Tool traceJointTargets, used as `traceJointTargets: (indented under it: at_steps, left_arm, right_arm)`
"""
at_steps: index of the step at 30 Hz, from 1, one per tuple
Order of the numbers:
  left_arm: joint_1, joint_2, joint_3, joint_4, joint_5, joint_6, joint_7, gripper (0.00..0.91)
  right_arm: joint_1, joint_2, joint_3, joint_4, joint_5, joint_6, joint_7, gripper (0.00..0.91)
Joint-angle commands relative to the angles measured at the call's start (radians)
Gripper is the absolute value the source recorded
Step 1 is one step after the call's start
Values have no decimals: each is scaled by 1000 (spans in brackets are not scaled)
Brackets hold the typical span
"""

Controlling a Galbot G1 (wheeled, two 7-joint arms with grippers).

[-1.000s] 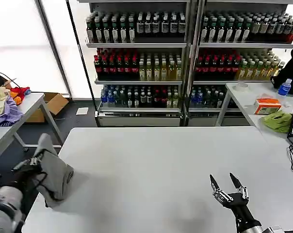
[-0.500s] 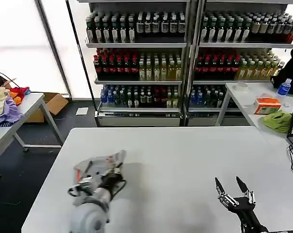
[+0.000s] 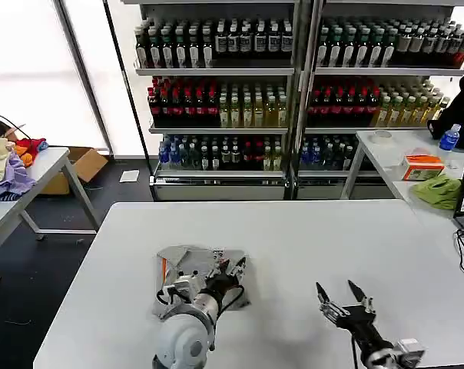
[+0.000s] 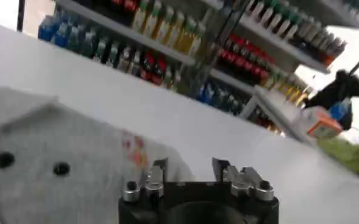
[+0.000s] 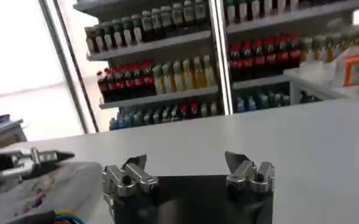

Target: Fold and organize the clothes.

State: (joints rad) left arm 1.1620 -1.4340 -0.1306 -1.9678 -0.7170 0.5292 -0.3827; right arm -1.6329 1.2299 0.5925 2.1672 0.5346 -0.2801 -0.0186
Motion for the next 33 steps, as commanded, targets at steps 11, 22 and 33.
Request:
traceJointTargets:
  at_steps: [11, 22, 33]
  left_arm:
    - [129, 181, -555, -293, -132, 8, 89, 907]
    - [140, 151, -562, -298, -125, 11, 71, 907]
    - [123, 151, -555, -281, -129, 13, 53, 907]
  right_arm:
    - [582, 102, -572, -420, 239, -247, 186, 363]
    - [628, 137, -602, -466, 306, -257, 181, 0]
    - [544, 61, -474, -351, 309, -286, 200, 0]
